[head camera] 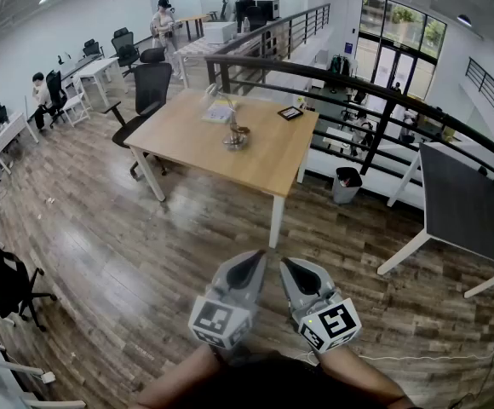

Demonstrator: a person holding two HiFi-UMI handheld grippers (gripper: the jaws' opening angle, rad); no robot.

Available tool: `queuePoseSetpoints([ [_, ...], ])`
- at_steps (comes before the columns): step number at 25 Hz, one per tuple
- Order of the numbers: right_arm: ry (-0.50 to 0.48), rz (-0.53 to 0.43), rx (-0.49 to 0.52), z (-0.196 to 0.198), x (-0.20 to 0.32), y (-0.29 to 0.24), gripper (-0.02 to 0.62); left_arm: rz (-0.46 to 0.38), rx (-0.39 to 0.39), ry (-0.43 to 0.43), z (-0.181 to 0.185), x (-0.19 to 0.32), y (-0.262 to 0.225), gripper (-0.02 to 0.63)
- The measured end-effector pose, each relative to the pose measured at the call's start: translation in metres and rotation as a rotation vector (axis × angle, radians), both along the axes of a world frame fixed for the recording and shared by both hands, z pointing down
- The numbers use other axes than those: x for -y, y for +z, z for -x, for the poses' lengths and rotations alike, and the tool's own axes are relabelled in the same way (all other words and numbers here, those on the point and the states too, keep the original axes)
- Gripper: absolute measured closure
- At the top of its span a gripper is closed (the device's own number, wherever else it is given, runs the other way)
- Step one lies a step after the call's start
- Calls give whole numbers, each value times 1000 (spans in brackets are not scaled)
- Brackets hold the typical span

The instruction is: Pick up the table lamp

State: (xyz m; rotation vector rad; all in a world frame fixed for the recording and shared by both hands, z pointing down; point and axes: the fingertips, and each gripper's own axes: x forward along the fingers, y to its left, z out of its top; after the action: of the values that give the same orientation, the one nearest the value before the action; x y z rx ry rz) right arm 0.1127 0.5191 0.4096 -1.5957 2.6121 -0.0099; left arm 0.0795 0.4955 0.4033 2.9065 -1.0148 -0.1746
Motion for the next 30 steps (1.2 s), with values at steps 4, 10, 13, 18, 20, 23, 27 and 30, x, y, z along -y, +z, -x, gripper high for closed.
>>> queuePoseSetpoints([
  [4, -4, 3, -4, 3, 13, 1, 594, 10, -3, 4, 2, 11, 2, 604],
  [10, -26, 16, -19, 23, 38, 6, 594, 22, -13, -5, 22, 38, 7, 604],
  [13, -52, 34, -23, 40, 55, 13, 594, 34, -31, -10, 38, 57, 10, 603],
  [18, -47, 35, -15, 66, 102, 18, 594, 40, -44, 7, 65, 100, 16, 604],
  [20, -46, 35, -14, 82, 123, 17, 594, 42, -43, 27, 78, 119, 14, 604],
  [23, -56, 34, -15, 112, 153, 11, 594, 32, -38, 50, 101, 146, 5, 604],
  [27, -58, 18, -20, 150, 177, 5, 594, 21, -33, 60, 134, 167, 1, 604],
  [30, -64, 29, -28, 170, 196, 13, 594, 41, -49, 40, 156, 188, 8, 604],
])
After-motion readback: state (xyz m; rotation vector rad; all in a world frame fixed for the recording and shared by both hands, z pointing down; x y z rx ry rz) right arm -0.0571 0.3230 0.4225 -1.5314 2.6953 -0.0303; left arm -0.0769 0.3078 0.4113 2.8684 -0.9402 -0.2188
